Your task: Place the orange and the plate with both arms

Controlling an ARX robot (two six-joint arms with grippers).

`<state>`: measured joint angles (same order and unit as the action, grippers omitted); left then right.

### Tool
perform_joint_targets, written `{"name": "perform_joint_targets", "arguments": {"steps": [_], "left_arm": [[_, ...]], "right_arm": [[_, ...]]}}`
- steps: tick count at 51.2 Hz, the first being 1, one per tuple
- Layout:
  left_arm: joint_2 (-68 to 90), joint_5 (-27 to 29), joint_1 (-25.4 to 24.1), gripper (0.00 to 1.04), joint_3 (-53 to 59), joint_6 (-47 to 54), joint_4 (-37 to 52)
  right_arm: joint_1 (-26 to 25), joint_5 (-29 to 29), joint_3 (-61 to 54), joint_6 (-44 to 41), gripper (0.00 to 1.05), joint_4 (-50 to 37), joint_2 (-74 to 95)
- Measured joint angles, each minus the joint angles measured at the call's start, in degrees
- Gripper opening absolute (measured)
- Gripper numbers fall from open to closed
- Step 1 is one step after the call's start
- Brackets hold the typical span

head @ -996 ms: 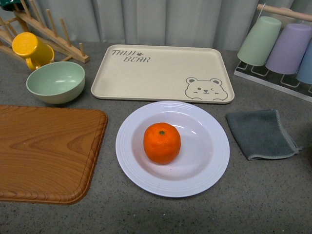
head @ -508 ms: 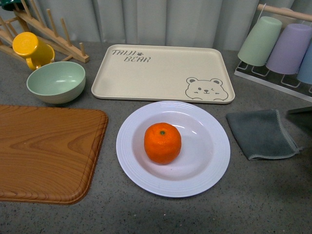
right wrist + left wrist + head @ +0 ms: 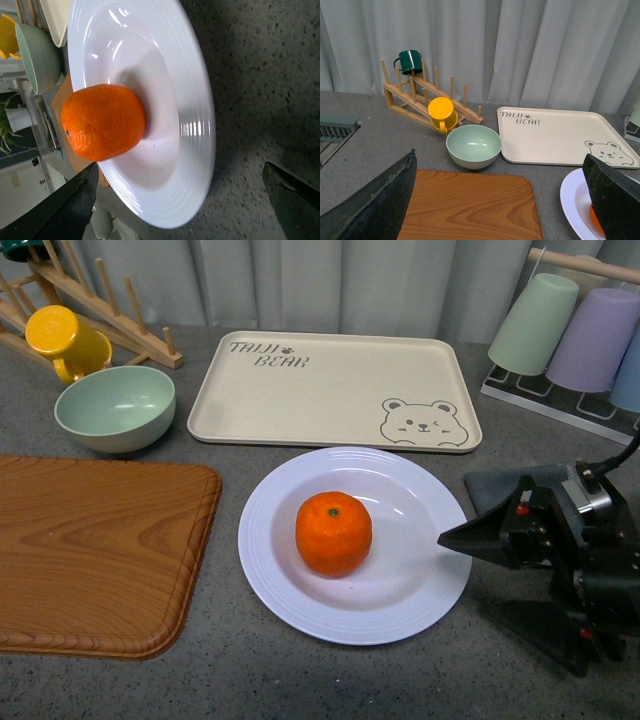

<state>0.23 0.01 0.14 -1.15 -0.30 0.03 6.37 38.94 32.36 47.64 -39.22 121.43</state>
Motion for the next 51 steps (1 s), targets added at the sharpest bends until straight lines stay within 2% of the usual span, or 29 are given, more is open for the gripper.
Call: {"name": "perform_joint_targets", "arguments": {"steps": [14, 31, 38, 47, 51], "left_arm": [[0.00, 0.00, 0.00, 0.98, 0.00, 0.00, 0.00], [0.00, 0.00, 0.00, 0.98, 0.00, 0.00, 0.00], [0.00, 0.00, 0.00, 0.98, 0.00, 0.00, 0.00], [0.00, 0.00, 0.00, 0.98, 0.00, 0.00, 0.00], [0.00, 0.00, 0.00, 0.98, 0.00, 0.00, 0.00]], "right_arm": [[1.22, 1.88, 6.05, 9.68, 0.96, -6.99, 7.91], [3.17, 2.84, 9.70, 12.17, 0.96, -8.26, 10.82], [3.17, 1.66, 9.70, 11.69, 0.69, -8.41, 11.37], [3.15, 1.57, 9.68, 11.06, 0.28, -7.61, 11.47], [3.13, 1.49, 9.68, 11.02, 0.17, -7.56, 11.54]]}}
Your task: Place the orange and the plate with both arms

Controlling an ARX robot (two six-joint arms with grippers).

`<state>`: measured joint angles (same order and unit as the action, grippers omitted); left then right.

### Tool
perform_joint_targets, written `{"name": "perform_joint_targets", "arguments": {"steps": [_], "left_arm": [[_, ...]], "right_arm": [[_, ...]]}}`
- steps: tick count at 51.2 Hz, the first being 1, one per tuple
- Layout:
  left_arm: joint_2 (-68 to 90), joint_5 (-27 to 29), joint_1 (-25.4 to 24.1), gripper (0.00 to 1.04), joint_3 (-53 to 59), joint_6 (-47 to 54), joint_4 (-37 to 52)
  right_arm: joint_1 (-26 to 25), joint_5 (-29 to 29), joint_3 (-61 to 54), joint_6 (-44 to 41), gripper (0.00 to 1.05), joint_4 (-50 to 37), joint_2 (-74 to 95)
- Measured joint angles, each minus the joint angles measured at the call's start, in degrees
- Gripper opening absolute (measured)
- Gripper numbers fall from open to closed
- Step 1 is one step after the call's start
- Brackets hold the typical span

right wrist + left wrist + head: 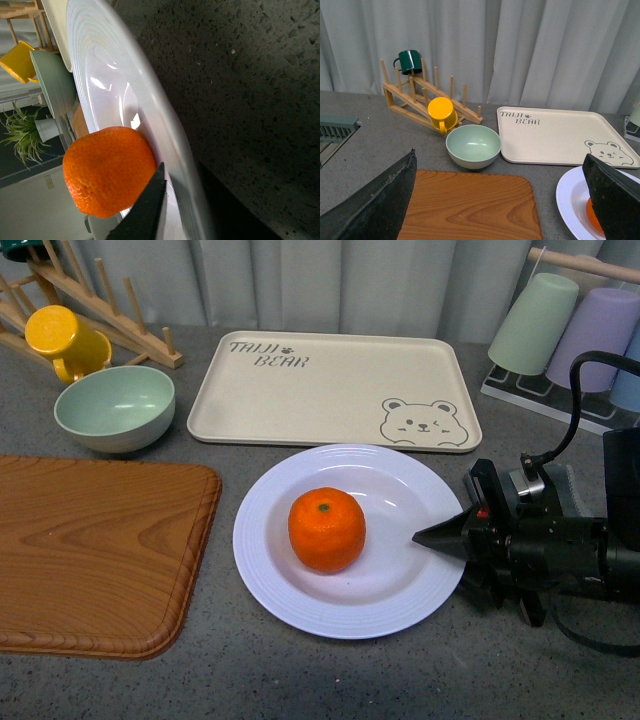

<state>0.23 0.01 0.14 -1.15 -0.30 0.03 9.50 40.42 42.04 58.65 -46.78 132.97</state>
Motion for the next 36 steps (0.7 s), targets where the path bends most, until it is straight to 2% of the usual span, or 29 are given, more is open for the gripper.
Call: {"name": "perform_joint_targets", "arguments": {"steps": [4, 7, 25, 36], "left_arm": [[0.00, 0.00, 0.00, 0.98, 0.00, 0.00, 0.00], [0.00, 0.00, 0.00, 0.98, 0.00, 0.00, 0.00], [0.00, 0.02, 0.00, 0.98, 0.00, 0.00, 0.00], [0.00, 0.00, 0.00, 0.98, 0.00, 0.00, 0.00]], "right_arm": [[-0.09, 0.46, -0.11, -0.28, 0.07, -0.13, 0.15], [-0.13, 0.37, -0.11, -0.33, 0.04, -0.50, 0.15], [-0.37, 1.79, -2.03, 1.77, 0.04, -6.16, -0.09], [-0.90, 2.84, -2.49, 1.64, 0.04, -4.94, -5.46]]}}
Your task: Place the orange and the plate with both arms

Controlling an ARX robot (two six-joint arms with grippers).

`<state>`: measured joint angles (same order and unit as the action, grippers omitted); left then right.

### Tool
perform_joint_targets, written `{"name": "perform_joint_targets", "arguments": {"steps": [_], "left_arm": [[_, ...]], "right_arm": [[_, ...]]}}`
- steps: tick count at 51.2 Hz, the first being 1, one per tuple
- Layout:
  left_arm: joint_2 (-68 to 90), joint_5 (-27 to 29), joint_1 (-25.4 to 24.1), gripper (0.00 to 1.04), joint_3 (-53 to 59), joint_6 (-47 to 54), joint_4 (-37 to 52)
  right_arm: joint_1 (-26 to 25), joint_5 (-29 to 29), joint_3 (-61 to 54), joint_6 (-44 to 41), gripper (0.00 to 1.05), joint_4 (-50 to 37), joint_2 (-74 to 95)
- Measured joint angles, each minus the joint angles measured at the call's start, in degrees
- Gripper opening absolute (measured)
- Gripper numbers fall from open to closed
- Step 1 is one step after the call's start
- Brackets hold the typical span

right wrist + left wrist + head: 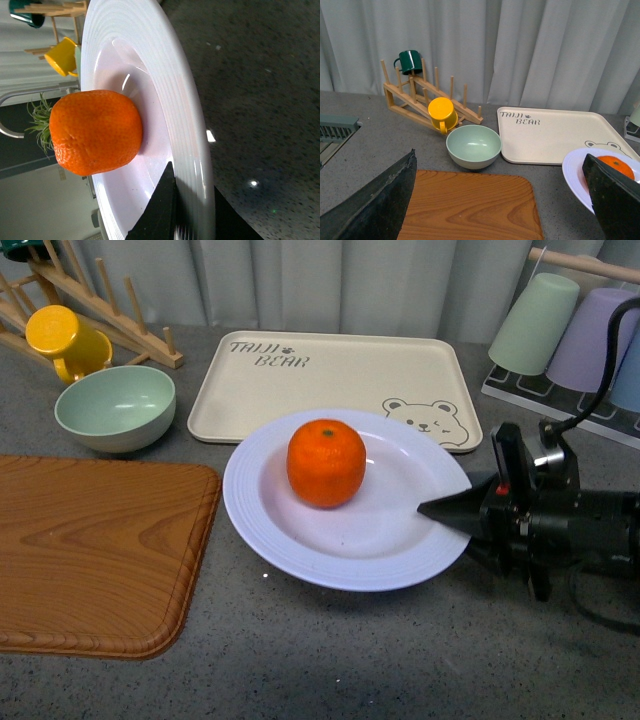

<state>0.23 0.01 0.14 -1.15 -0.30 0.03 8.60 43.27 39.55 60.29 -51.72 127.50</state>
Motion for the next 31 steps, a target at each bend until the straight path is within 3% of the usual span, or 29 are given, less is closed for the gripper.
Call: {"name": "perform_joint_targets", "arguments": {"steps": [17, 31], "left_arm": [[0.00, 0.00, 0.00, 0.98, 0.00, 0.02, 0.00], [0.00, 0.02, 0.00, 0.98, 0.00, 0.02, 0.00]], "right_arm": [[-0.55, -1.90, 11.56, -0.35, 0.04, 8.48, -2.32], [-0.13, -5.81, 33.31, 1.05, 0.04, 19.61, 8.59]]}}
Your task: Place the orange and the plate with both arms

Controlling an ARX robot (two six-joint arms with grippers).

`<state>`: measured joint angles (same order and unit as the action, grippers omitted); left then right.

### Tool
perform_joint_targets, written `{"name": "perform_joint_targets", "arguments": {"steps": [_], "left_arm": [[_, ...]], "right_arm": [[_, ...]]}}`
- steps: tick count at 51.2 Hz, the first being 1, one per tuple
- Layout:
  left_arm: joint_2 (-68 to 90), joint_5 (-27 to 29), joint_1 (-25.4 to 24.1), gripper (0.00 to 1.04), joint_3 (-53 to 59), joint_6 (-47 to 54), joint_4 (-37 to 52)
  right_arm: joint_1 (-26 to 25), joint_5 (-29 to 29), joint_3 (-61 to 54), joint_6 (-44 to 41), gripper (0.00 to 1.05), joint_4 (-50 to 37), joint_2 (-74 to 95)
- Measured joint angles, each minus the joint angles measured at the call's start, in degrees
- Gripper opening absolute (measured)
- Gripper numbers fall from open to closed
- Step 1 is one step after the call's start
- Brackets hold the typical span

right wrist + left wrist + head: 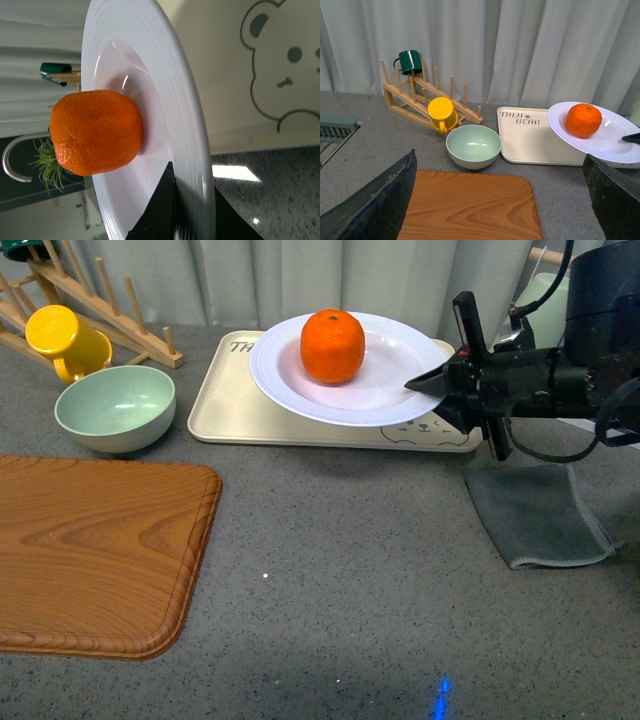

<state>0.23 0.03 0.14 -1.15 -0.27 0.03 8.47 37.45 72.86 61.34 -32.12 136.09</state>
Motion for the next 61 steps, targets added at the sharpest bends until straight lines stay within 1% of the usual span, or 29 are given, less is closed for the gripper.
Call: {"name": "perform_joint_targets", "arguments": {"steps": [14, 18, 23, 35, 40, 44, 48, 49, 52, 56, 58, 61], "left_arm": [[0.00, -0.02, 0.00, 0.98, 0.00, -0.02, 0.00], [0.00, -0.02, 0.00, 0.98, 0.00, 0.00, 0.00], [0.00, 0.00, 0.00, 0.98, 0.00, 0.00, 0.00], [0.00, -0.02, 0.00, 0.98, 0.00, 0.00, 0.00], [0.00, -0.02, 0.00, 0.98, 0.00, 0.00, 0.00], [0.00, -0.02, 0.00, 0.98, 0.00, 0.00, 0.00], [0.00, 0.00, 0.00, 0.98, 0.00, 0.00, 0.00], [0.00, 0.00, 0.00, 0.98, 0.00, 0.00, 0.00], [0.00, 0.00, 0.00, 0.98, 0.00, 0.00, 0.00], [0.00, 0.00, 0.00, 0.98, 0.00, 0.00, 0.00], [0.00, -0.02, 0.00, 0.98, 0.00, 0.00, 0.00], [0.00, -0.02, 0.00, 0.98, 0.00, 0.00, 0.00]], "right_arm": [[2.01, -1.55, 15.54, 1.03, 0.04, 8.24, 9.62], [2.80, -3.45, 22.10, 1.16, 0.04, 13.03, 12.66], [3.63, -5.73, 27.71, 1.44, 0.04, 17.66, 15.23], [4.26, -9.86, 34.05, -0.33, 0.04, 26.18, 18.01], [4.44, -11.45, 34.47, -0.68, 0.18, 26.77, 18.01], [4.46, -11.32, 33.77, -0.70, 0.29, 26.16, 18.01], [4.44, -10.75, 31.52, -0.81, 0.45, 25.09, 16.76], [4.39, -10.75, 30.67, -0.85, 0.50, 24.98, 16.24], [4.26, -10.51, 28.35, -0.87, 0.60, 24.11, 14.78], [3.76, -10.58, 23.76, -0.94, 0.78, 21.42, 11.19], [3.52, -10.43, 21.64, -0.59, 0.85, 19.76, 9.16], [3.32, -10.14, 19.45, -0.46, 0.92, 18.53, 6.93]]}}
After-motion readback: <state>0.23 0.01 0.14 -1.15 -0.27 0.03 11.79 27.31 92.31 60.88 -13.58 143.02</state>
